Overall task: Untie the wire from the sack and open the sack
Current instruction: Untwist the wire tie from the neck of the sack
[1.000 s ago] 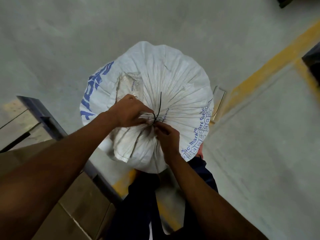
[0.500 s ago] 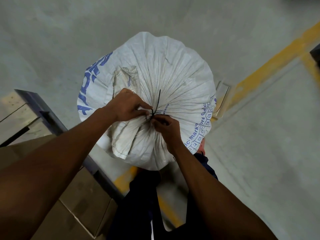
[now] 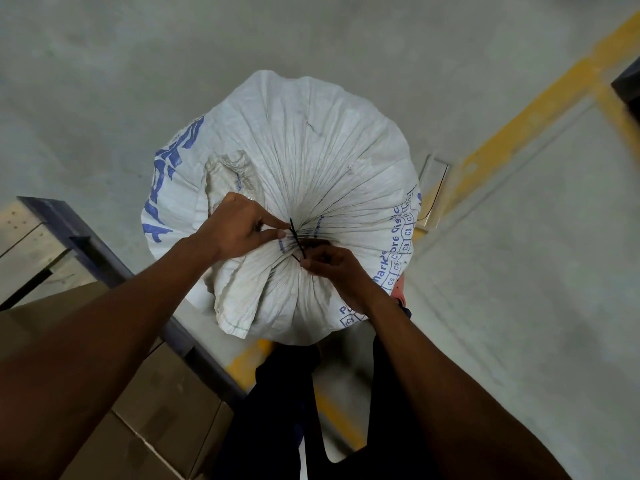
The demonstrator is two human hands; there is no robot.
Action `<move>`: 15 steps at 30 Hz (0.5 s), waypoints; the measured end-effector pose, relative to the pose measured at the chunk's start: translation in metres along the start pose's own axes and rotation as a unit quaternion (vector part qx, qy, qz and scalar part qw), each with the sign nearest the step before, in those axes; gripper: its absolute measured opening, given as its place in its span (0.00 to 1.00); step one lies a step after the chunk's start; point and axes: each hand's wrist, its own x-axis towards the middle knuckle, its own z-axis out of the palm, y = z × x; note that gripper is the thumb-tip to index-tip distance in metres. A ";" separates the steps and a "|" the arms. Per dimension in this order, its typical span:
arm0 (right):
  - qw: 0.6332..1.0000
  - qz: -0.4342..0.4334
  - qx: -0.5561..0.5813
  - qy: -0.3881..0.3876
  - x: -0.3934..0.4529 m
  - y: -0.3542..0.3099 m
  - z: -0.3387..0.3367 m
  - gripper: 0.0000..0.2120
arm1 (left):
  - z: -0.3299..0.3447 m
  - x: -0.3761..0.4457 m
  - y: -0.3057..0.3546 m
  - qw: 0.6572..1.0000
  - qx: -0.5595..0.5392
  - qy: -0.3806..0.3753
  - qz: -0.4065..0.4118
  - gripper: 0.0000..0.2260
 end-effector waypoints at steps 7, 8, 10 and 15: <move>0.998 -0.006 0.015 -0.058 -0.009 0.002 -0.015 0.06 | -0.007 0.001 0.008 1.000 -0.007 0.004 -0.017 0.10; 0.998 -0.005 0.017 -0.057 -0.010 0.001 -0.015 0.06 | -0.008 0.002 0.012 1.000 -0.014 0.007 -0.026 0.12; 0.998 -0.012 0.008 -0.059 -0.011 -0.001 -0.015 0.08 | -0.011 0.004 0.022 0.998 -0.033 0.013 -0.054 0.18; 0.997 -0.024 -0.023 -0.072 -0.015 -0.011 -0.016 0.11 | -0.014 0.007 0.032 0.993 -0.071 0.035 -0.088 0.07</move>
